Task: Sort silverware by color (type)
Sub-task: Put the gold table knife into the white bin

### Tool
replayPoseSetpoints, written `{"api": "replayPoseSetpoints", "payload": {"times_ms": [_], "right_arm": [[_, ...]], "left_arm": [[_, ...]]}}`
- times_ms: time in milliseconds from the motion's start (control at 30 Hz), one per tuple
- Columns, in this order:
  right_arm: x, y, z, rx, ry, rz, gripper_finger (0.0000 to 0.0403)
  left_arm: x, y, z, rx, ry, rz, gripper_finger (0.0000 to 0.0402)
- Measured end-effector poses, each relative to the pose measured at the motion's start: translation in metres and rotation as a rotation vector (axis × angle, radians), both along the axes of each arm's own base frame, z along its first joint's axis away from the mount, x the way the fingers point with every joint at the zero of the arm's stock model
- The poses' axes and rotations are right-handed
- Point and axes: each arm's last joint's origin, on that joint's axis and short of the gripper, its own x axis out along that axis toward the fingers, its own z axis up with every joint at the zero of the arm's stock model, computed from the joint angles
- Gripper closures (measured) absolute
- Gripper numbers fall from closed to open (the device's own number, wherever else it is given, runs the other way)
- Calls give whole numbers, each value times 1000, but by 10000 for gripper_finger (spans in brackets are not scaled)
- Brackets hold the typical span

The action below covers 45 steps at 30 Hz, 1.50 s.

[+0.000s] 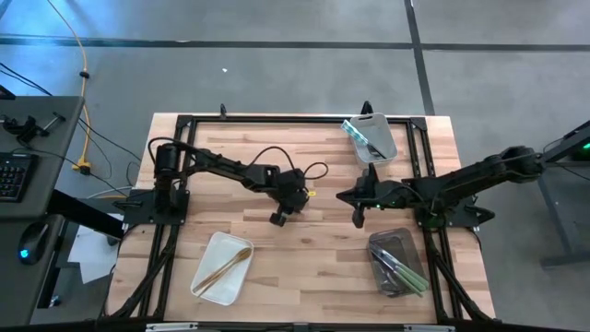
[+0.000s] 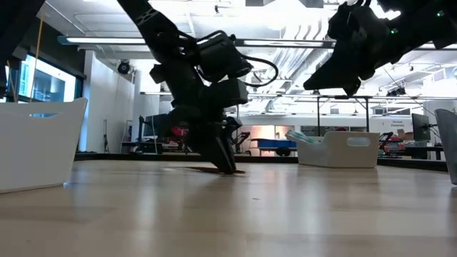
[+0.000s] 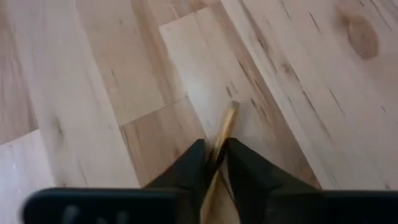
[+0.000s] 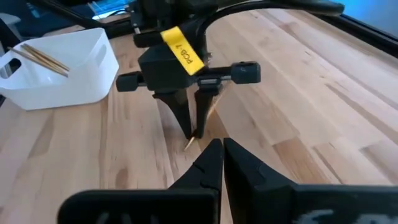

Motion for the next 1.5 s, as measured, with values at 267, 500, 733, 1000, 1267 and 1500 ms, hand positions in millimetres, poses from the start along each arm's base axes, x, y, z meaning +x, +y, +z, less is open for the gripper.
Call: {"api": "replayPoseSetpoints", "payload": {"times_ms": [267, 500, 733, 1000, 1267, 1500], "right_arm": [[0, 0, 0, -9, 4, 0, 403], [0, 0, -1, -26, 12, 8, 403], [0, 0, -1, -25, 12, 9, 403], [-1, 7, 0, -8, -1, 25, 403], [-2, 14, 0, -7, -7, 26, 403], [-2, 14, 0, -3, -8, 26, 403]], "left_arm": [[-6, -6, 6, 64, 25, -81, 393], [-16, -22, 37, 116, -16, -174, 401], [-30, -47, 79, 114, -84, -240, 399], [-46, -84, 93, 62, -50, -244, 401], [-48, -90, 55, 75, 73, -258, 351], [-44, -89, 35, 88, 130, -346, 281]]}}
